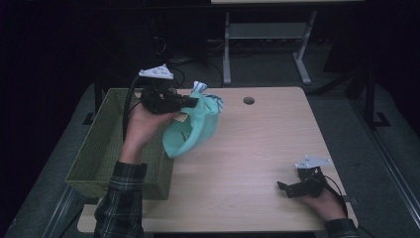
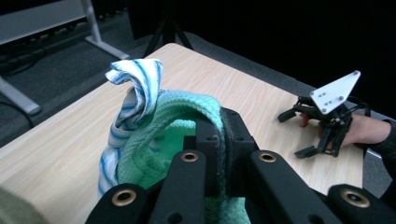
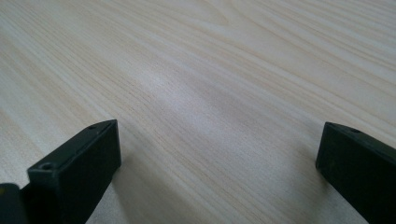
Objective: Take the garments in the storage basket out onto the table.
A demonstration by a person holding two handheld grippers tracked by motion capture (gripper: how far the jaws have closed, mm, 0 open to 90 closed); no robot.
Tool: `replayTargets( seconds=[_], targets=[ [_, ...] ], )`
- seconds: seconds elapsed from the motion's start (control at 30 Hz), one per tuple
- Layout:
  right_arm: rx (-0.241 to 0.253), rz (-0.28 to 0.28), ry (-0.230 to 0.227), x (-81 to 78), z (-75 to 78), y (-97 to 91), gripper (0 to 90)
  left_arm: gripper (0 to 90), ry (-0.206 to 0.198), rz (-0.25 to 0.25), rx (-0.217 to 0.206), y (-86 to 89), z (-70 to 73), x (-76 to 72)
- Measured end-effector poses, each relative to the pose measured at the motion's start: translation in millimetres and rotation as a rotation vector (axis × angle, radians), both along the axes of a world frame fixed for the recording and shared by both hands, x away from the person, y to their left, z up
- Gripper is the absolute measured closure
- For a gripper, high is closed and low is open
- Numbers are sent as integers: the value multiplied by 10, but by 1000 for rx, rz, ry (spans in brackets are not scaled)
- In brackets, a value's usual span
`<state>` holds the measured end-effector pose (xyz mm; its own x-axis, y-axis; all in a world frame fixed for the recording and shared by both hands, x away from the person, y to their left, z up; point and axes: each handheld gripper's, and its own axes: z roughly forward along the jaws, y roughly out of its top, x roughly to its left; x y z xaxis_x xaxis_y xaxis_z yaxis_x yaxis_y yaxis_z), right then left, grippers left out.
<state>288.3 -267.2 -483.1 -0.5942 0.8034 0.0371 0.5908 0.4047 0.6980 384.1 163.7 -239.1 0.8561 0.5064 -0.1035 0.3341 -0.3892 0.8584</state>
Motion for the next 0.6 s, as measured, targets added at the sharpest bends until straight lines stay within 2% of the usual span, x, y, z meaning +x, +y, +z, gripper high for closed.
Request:
replayTargets(
  seconds=[0.2, 0.6],
  targets=[
    [0, 0, 1, -1, 1, 0, 0, 864, -1, -34, 5, -201, -58, -29],
    [0, 0, 0, 0, 0, 0, 0, 864, 37, -85, -14, -539, -356, -55]
  ],
)
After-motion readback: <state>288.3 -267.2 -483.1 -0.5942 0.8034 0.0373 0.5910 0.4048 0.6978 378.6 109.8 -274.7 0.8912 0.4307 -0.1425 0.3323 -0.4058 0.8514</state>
